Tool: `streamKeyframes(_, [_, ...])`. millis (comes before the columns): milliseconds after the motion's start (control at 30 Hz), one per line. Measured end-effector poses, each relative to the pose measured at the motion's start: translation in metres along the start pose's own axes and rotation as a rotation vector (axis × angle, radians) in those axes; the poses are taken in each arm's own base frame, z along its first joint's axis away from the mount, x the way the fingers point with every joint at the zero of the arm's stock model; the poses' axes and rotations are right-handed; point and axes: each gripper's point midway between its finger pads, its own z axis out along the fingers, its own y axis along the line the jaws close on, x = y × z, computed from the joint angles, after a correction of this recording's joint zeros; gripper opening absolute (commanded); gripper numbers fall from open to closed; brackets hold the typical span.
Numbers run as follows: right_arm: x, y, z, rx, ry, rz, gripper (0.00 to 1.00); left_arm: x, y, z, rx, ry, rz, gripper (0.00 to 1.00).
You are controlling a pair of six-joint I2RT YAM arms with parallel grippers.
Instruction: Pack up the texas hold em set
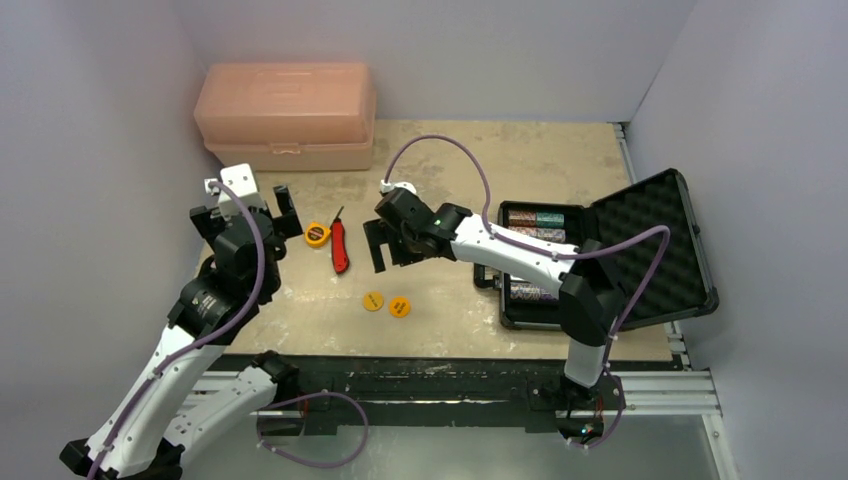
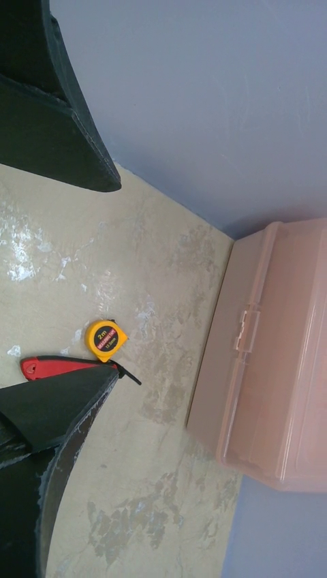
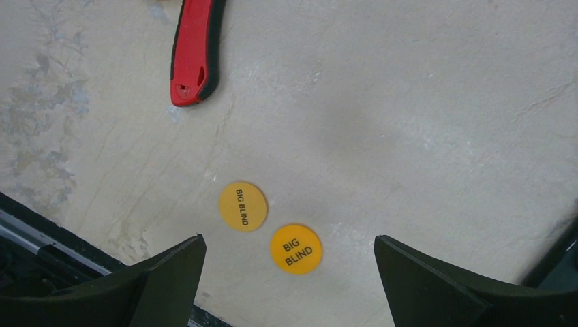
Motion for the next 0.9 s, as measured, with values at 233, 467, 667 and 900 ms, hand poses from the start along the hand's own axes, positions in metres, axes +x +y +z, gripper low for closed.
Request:
streamKeyframes(233, [0.008, 0.016, 0.011, -0.004, 0.027, -0.018, 0.99, -0.001, 0.001, -0.001, 0.002, -0.005, -0.007, 1.00])
streamKeyframes(467, [0.012, 0.023, 0.020, 0.010, 0.053, -0.027, 0.99, -0.001, 0.000, -0.001, 0.007, -0.004, -0.007, 1.00])
streamKeyframes(667, [0.019, 0.029, 0.028, 0.035, 0.076, -0.055, 0.97, -0.001, 0.000, -0.001, 0.011, -0.002, -0.006, 1.00])
streamKeyframes(900, [0.055, 0.022, 0.033, 0.100, 0.156, -0.121, 0.94, -0.001, -0.001, -0.002, 0.017, -0.003, -0.008, 1.00])
